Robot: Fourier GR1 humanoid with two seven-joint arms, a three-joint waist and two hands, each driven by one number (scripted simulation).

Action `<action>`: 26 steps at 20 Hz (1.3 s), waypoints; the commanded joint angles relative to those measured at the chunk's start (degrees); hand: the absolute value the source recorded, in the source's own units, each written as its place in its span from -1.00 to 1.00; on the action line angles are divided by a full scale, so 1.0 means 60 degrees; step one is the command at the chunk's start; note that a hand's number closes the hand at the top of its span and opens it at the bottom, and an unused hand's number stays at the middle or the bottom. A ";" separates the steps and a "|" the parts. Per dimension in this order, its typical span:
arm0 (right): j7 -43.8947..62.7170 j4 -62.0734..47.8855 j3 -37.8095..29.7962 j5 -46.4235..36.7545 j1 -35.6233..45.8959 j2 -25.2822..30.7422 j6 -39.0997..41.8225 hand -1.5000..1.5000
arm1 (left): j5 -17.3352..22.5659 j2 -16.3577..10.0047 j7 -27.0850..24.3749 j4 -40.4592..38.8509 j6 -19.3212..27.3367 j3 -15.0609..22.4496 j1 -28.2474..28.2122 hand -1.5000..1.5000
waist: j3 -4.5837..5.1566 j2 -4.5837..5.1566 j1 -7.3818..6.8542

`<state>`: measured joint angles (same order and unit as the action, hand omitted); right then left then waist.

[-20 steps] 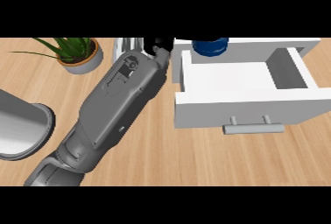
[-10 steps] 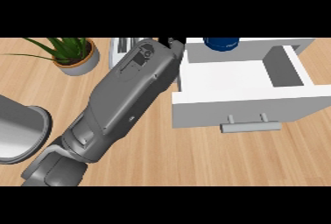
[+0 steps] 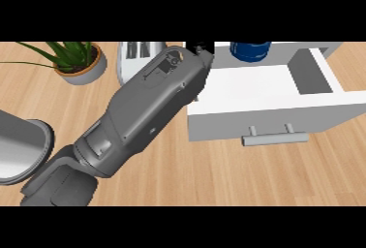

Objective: Pick up the can, place it into the drawer and close the drawer

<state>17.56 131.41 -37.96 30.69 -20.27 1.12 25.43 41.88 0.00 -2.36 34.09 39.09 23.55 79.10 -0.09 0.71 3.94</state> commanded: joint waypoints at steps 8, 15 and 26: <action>0.0220 0.0220 0.0344 -0.0336 0.0096 -0.0175 -0.0213 -1.00 | 0.1040 0.0000 -0.0388 -0.1150 0.0314 0.1162 0.0282 -1.00 | -0.0004 0.0058 0.0137; 0.0261 0.0174 0.0375 -0.0299 0.0344 -0.0021 -0.0154 -1.00 | 0.1675 0.0000 -0.0795 -0.1214 0.0858 0.1726 0.0120 -1.00 | -0.0006 0.0093 0.0287; 0.0033 0.0160 0.0102 -0.0364 0.0767 0.0285 -0.0198 -1.00 | 0.2521 0.0000 -0.1523 -0.1336 0.0908 0.1828 0.0079 -1.00 | -0.0001 0.0080 0.0170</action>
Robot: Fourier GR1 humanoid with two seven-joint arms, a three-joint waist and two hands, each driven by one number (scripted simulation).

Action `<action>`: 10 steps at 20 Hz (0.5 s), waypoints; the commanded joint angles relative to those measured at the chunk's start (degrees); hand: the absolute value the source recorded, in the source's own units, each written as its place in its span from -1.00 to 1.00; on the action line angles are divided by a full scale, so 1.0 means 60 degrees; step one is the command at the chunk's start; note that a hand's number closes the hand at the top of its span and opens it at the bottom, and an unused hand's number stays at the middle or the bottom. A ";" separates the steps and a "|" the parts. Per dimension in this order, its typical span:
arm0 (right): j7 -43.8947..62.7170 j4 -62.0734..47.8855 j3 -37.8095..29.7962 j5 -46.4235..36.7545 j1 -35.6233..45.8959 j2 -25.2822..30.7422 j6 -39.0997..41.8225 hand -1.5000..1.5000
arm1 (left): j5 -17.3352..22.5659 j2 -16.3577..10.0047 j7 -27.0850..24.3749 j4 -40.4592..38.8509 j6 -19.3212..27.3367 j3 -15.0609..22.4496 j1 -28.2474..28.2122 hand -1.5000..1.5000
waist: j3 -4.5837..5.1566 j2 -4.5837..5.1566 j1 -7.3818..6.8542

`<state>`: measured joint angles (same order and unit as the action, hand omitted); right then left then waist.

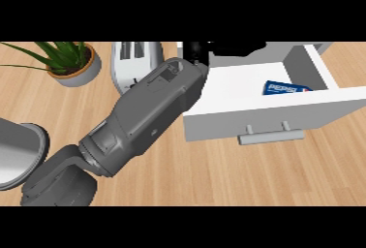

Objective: Pick up the can, place it into the drawer and close the drawer

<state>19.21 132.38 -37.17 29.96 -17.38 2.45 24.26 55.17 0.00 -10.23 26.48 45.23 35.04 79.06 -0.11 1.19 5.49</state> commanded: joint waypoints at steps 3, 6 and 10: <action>-0.1049 0.0877 -0.0383 -0.1605 0.0217 0.0430 0.0487 -1.00 | 0.0336 0.0000 -0.0378 0.0122 0.0014 -0.0019 -0.0082 -1.00 | 0.0008 -0.0030 -0.0151; -0.1369 0.1446 0.0188 -0.2402 0.0307 0.0319 0.0808 -1.00 | 0.0543 0.0000 -0.0646 0.0327 -0.0159 -0.0125 0.0020 -1.00 | 0.0014 -0.0017 -0.0211; -0.1892 0.1322 0.0533 -0.3219 0.0956 0.0506 0.0828 -1.00 | 0.0683 0.0000 -0.0954 0.0028 -0.0275 -0.0258 0.0280 -1.00 | 0.0012 0.0016 -0.0295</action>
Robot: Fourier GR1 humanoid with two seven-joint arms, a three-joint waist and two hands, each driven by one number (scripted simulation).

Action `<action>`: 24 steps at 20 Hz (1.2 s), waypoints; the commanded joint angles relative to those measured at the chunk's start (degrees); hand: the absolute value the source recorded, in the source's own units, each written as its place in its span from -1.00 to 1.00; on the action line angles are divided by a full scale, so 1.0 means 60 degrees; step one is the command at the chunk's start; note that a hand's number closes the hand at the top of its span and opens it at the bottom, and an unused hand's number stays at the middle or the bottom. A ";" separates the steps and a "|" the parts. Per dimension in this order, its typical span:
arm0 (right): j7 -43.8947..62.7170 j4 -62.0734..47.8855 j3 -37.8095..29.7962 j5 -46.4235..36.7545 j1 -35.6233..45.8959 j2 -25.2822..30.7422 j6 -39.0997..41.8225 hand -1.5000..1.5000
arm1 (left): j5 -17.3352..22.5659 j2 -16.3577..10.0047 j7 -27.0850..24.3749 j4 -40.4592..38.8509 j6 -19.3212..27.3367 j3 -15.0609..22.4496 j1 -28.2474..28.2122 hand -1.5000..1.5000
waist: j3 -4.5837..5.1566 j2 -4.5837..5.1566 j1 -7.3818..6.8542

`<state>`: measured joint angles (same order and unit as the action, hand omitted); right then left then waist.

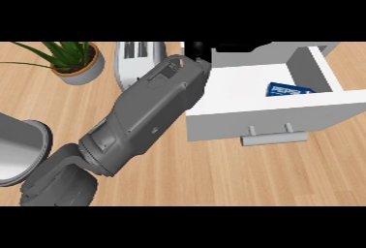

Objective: Pick up the can, place it into the drawer and close the drawer

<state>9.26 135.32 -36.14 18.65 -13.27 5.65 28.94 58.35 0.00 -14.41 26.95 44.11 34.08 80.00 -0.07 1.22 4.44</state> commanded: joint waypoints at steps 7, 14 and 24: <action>-0.0466 0.0716 0.1824 -0.4286 0.1174 0.0000 -0.0125 -1.00 | 0.0445 0.0000 -0.0501 0.0628 0.0547 0.0195 -0.0019 -1.00 | 0.0006 -0.0078 -0.0425; -0.0651 -0.0653 0.3915 -0.7756 0.2853 0.0262 -0.0817 -1.00 | 0.0335 0.0000 0.0038 0.0049 0.0306 -0.0056 0.0662 -1.00 | 0.0014 -0.0092 -0.0757; -0.1544 -0.4119 0.5731 -1.1152 0.5006 0.0393 -0.2442 -1.00 | -0.0170 -0.0518 0.0393 0.0563 0.0321 -0.0137 0.0028 -1.00 | 0.0015 -0.0180 -0.0937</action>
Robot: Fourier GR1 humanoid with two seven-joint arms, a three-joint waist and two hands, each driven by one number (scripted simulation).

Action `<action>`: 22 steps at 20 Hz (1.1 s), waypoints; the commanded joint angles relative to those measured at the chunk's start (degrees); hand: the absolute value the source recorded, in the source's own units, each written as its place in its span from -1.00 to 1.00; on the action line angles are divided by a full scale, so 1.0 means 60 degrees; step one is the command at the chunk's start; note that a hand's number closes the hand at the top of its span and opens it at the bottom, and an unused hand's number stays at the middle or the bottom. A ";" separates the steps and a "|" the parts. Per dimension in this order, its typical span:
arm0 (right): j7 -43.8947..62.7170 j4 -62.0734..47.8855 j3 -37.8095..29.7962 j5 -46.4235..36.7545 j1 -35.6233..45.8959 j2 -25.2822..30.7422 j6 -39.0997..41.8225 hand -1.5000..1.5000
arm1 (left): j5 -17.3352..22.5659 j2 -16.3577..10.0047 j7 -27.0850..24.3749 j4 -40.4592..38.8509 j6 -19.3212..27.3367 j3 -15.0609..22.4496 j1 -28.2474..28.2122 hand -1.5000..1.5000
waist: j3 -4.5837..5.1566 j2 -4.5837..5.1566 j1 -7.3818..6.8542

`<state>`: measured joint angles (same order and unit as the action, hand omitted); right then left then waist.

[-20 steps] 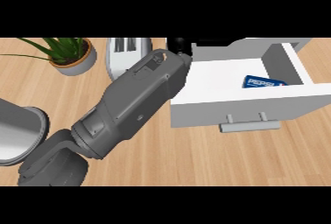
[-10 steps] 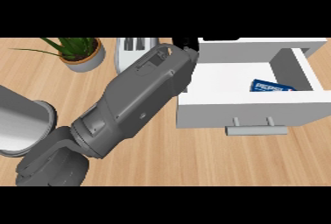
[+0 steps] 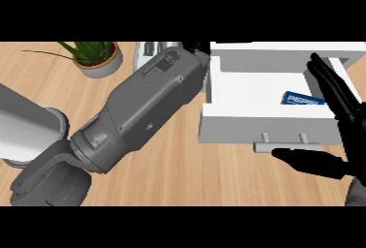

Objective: Pick up the can, place it into the drawer and close the drawer

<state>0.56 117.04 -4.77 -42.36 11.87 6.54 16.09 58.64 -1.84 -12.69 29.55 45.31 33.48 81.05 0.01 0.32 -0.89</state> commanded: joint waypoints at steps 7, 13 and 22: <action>-0.0944 -0.4065 0.1359 -0.2681 0.1780 0.0335 -0.1557 -1.00 | -0.0588 -0.0892 0.0852 0.1249 0.0231 0.0199 -0.0659 -1.00 | -0.0001 -0.0073 -0.0208; -0.0845 -0.6969 0.1292 -0.3915 0.3132 0.0137 -0.3074 -1.00 | -0.0867 -0.1523 0.1100 0.1899 0.0274 0.0111 -0.1172 -1.00 | -0.0004 -0.0052 -0.0239; -0.1279 -1.0904 0.0917 -0.4891 0.3952 0.0078 -0.5545 -1.00 | -0.1361 -0.2498 0.2094 0.3547 0.0733 0.0277 -0.1767 -1.00 | -0.0011 -0.0044 -0.0295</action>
<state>-6.11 60.45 1.03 -68.91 35.95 7.33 -10.40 51.90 -14.82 -2.12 46.21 47.92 34.35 72.38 0.25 -0.15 -2.59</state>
